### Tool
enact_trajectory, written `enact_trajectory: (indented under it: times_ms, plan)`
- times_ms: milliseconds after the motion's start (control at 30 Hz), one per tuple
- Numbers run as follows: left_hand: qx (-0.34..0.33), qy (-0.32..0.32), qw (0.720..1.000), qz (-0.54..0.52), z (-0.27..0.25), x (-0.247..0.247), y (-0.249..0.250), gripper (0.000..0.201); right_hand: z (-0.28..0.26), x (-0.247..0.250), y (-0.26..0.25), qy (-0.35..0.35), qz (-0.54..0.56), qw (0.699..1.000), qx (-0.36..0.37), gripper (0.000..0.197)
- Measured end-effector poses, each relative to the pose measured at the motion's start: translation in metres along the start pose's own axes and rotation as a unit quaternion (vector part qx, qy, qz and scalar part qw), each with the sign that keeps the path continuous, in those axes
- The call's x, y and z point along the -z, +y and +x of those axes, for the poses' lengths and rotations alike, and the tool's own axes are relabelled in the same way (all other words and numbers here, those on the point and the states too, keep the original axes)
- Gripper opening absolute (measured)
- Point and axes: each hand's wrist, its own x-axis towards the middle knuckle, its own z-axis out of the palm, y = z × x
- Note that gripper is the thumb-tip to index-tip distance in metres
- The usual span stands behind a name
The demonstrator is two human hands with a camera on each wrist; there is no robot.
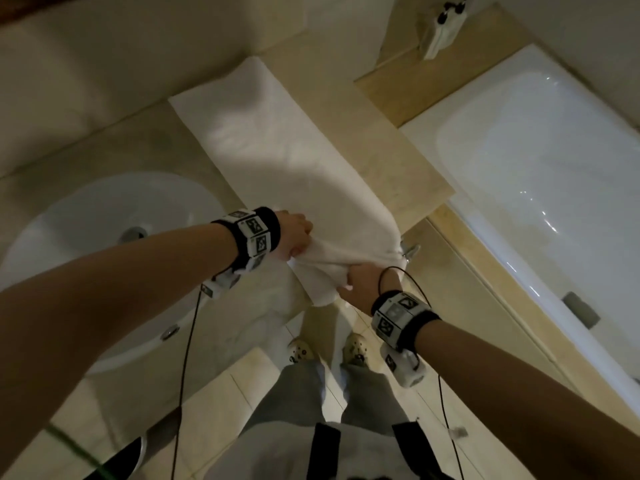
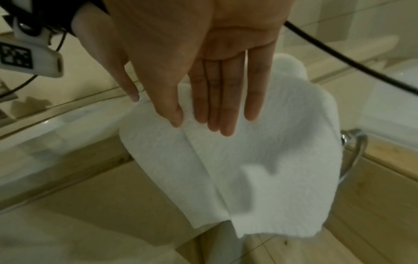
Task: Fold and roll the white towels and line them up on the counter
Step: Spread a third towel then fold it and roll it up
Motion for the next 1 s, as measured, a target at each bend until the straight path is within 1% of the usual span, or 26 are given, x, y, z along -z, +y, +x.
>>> enact_trajectory:
  times_ms: [67, 133, 233, 300, 367, 467, 500, 600, 633, 700, 833, 900, 967, 1000]
  plan:
    - [-0.003, -0.014, 1.000, 0.021, 0.001, -0.001, 0.002, 0.024, -0.001, -0.003, -0.003, 0.013, 0.045, 0.999, -0.012, 0.038]
    - [-0.011, -0.018, 0.999, 0.035, 0.002, -0.001, 0.004, 0.025, -0.004, -0.010, -0.004, 0.040, 0.103, 0.993, -0.036, 0.029]
    - [0.004, -0.016, 1.000, 0.019, 0.001, 0.004, 0.006, 0.025, -0.014, -0.020, -0.004, 0.074, 0.210, 0.972, -0.076, 0.018]
    - [0.013, -0.009, 1.000, -0.007, -0.002, 0.006, 0.007, 0.026, -0.021, -0.026, -0.003, 0.074, 0.265, 0.958, -0.080, 0.014]
    - [0.017, 0.001, 0.999, -0.047, -0.005, 0.006, 0.007, 0.026, -0.025, -0.030, -0.004, 0.081, 0.288, 0.949, -0.096, 0.014]
    - [0.024, 0.030, 0.997, -0.064, -0.006, 0.000, 0.008, 0.023, -0.023, -0.031, -0.006, 0.109, 0.318, 0.936, -0.108, 0.025]
    - [0.025, 0.045, 0.997, -0.062, -0.007, -0.003, 0.009, 0.023, -0.022, -0.030, -0.009, 0.113, 0.323, 0.934, -0.106, 0.026]
    - [0.031, 0.089, 0.993, -0.066, -0.008, -0.011, 0.011, 0.023, -0.018, -0.025, -0.018, 0.122, 0.285, 0.945, -0.104, 0.014]
    - [0.033, 0.103, 0.991, -0.074, -0.008, -0.013, 0.010, 0.023, -0.017, -0.024, -0.021, 0.130, 0.265, 0.949, -0.106, 0.017]
    - [0.038, 0.108, 0.990, -0.086, -0.011, -0.016, 0.009, 0.022, -0.015, -0.022, -0.025, 0.144, 0.247, 0.952, -0.112, 0.025]
    - [0.045, 0.114, 0.986, -0.110, -0.012, -0.017, 0.011, 0.022, -0.011, -0.021, -0.032, 0.136, 0.218, 0.961, -0.102, 0.026]
    - [0.050, 0.115, 0.983, -0.137, -0.013, -0.015, 0.008, 0.021, -0.015, -0.022, -0.033, 0.126, 0.217, 0.965, -0.077, 0.021]
    - [0.050, 0.122, 0.979, -0.158, -0.016, -0.013, 0.003, 0.019, -0.022, -0.024, -0.031, 0.105, 0.257, 0.960, -0.027, 0.014]
    - [0.049, 0.127, 0.977, -0.163, -0.019, -0.012, 0.000, 0.017, -0.026, -0.026, -0.031, 0.090, 0.279, 0.956, 0.000, 0.018]
